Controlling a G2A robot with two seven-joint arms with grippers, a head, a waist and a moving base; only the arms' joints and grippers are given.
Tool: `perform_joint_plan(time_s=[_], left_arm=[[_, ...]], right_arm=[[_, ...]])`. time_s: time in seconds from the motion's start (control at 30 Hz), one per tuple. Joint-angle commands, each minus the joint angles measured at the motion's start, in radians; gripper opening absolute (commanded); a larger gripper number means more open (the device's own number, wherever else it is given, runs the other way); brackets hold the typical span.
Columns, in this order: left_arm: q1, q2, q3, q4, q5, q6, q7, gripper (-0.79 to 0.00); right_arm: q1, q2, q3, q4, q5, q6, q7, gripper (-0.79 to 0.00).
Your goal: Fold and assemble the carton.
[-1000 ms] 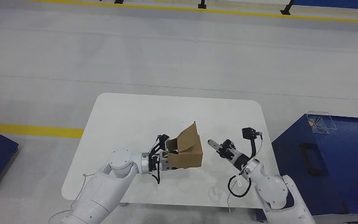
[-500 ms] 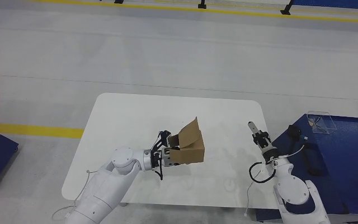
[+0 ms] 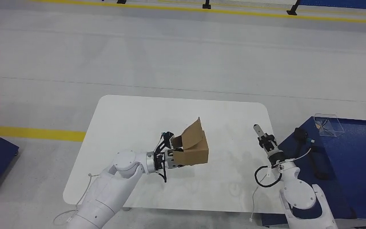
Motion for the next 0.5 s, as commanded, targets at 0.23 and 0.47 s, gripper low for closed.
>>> perform_joint_plan(time_s=[0.23,0.47], left_arm=[[0.086,0.006,0.007,-0.313,0.038,0.214,0.225,-0.785],[0.251,-0.034,0.051,-0.700,-0.218,0.554,0.902,-0.785]], right_arm=[[0.000,0.000,0.000,0.000,0.000,0.000,0.000,0.000],[0.000,0.000,0.000,0.000,0.000,0.000,0.000,0.000]])
